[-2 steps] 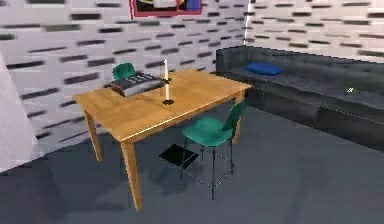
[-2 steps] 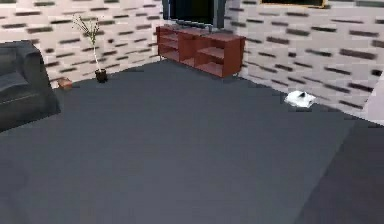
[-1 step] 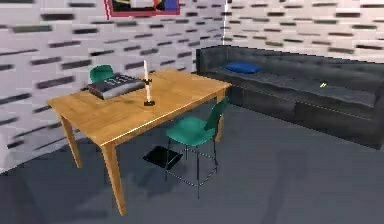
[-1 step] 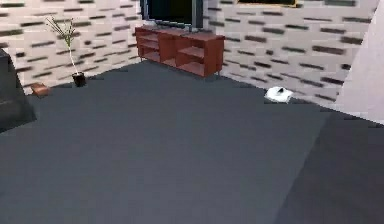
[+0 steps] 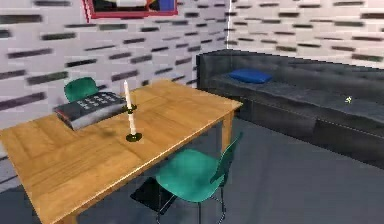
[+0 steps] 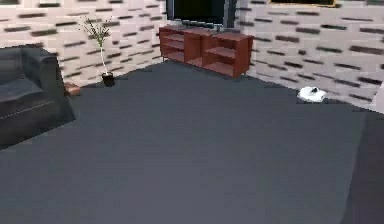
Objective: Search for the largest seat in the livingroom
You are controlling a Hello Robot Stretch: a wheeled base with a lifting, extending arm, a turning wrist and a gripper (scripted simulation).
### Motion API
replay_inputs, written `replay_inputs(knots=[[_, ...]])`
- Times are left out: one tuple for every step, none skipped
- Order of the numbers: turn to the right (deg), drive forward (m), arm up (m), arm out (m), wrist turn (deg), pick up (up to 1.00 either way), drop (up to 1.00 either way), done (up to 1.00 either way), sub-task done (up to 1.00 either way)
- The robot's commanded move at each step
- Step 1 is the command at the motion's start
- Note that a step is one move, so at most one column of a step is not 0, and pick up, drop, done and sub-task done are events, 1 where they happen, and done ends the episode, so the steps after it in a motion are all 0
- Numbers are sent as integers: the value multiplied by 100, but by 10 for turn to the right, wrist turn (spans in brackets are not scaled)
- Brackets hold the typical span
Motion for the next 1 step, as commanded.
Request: replay_inputs(knots=[[-450,0,0,0,0,0,0,0,0]])
